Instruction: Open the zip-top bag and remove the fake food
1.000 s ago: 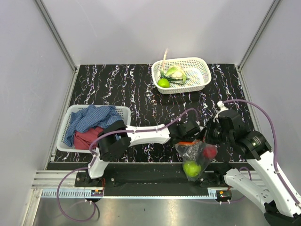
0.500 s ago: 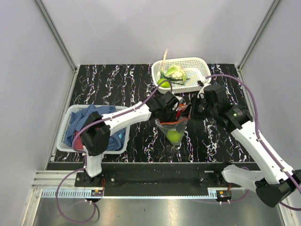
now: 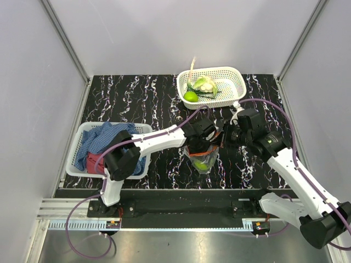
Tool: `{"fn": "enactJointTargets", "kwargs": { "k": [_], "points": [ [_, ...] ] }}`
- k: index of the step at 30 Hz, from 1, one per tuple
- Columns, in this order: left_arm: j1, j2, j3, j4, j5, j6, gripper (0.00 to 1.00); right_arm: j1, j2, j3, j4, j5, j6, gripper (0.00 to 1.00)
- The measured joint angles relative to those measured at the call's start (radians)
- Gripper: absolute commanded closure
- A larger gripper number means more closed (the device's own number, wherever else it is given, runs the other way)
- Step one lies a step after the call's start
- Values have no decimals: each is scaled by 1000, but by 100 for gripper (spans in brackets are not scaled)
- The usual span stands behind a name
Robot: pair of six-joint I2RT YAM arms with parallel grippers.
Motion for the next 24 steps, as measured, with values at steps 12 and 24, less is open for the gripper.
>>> {"fn": "enactJointTargets", "kwargs": {
  "k": [12, 24],
  "points": [
    [0, 24, 22, 25, -10, -49, 13, -15, -51, -9, -6, -19, 6, 100],
    [-4, 20, 24, 50, -108, -148, 19, -15, -59, -9, -25, -22, 8, 100]
  ]
}}
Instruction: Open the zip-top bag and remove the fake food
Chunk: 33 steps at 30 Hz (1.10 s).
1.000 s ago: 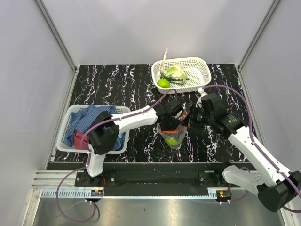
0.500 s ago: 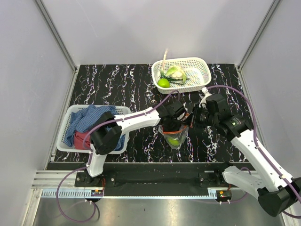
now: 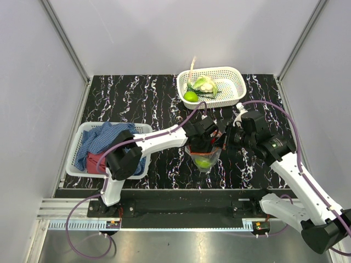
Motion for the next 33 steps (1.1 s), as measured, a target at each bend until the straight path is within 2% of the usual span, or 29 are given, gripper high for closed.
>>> {"fn": "enactJointTargets", "kwargs": {
  "k": [2, 10, 12, 14, 15, 19, 21, 24, 26, 33],
  "points": [
    [0, 2, 3, 0, -4, -4, 21, 0, 0, 0, -1, 0, 0, 100],
    [0, 13, 2, 18, 9, -31, 18, 0, -2, -1, -2, 0, -1, 100],
    [0, 18, -6, 38, 23, -34, 28, 0, -5, -6, -2, 0, -2, 100],
    [1, 23, -6, 53, 33, -35, 42, 0, -11, -13, -3, 1, -3, 100],
    [3, 23, -6, 55, 39, -34, 55, 0, -14, -17, -3, 1, -3, 100],
    [10, 23, -6, 57, 55, -23, 66, 0, -29, -19, -16, 3, -7, 100],
    [13, 23, 1, 48, 55, -16, 82, 0, -38, -19, -27, 4, -12, 100],
    [18, 23, 27, 21, 50, -6, 96, -1, -55, -19, -40, 5, -20, 100],
    [20, 21, 52, 2, 45, -1, 100, -1, -72, -23, -43, 9, -23, 100],
    [21, -59, 83, -50, 29, 4, 100, -1, -150, -48, -75, 26, -27, 100]
  ]
}}
